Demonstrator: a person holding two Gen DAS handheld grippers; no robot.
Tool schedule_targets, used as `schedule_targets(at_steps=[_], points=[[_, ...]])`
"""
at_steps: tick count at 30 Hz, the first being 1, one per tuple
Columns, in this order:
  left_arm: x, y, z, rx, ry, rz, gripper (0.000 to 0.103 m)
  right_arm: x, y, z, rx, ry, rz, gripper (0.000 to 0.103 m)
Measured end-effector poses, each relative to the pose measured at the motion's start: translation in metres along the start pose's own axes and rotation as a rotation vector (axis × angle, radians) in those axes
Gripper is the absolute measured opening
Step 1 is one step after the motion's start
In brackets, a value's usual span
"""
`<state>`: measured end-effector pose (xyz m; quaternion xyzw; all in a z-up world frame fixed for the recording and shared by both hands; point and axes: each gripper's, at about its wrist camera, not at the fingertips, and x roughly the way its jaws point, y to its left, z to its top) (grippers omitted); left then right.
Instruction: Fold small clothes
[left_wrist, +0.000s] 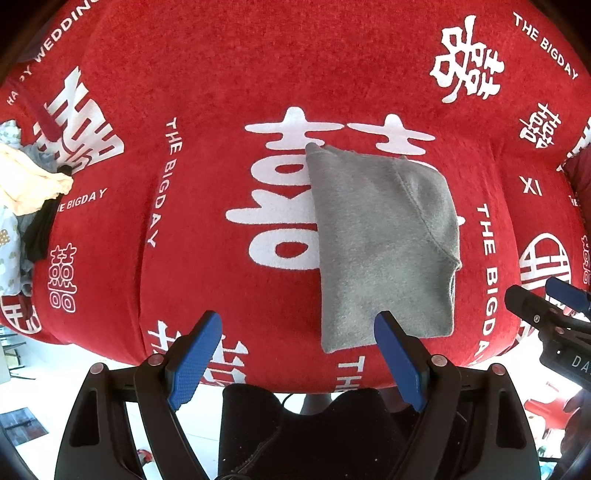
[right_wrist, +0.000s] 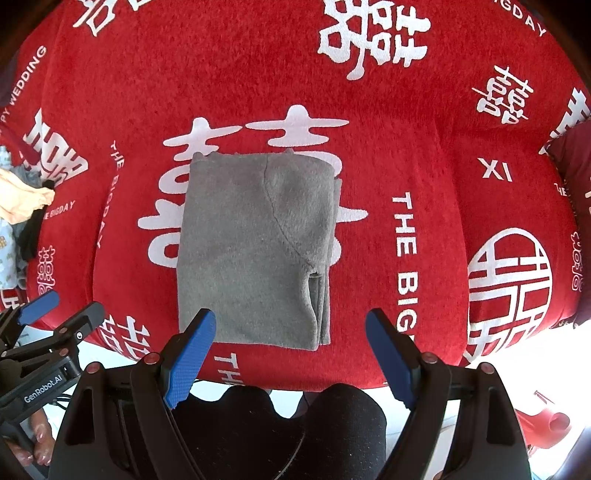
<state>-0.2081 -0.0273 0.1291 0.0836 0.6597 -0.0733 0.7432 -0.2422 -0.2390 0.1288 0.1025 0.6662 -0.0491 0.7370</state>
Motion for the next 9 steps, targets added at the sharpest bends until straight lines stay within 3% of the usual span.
schedule_targets(at_steps=[9], points=[[-0.0015,0.0009,-0.0003,0.011,-0.016,-0.008,0.085,0.0009,0.0022,-0.0014,-0.005,0.002,-0.003,0.086]])
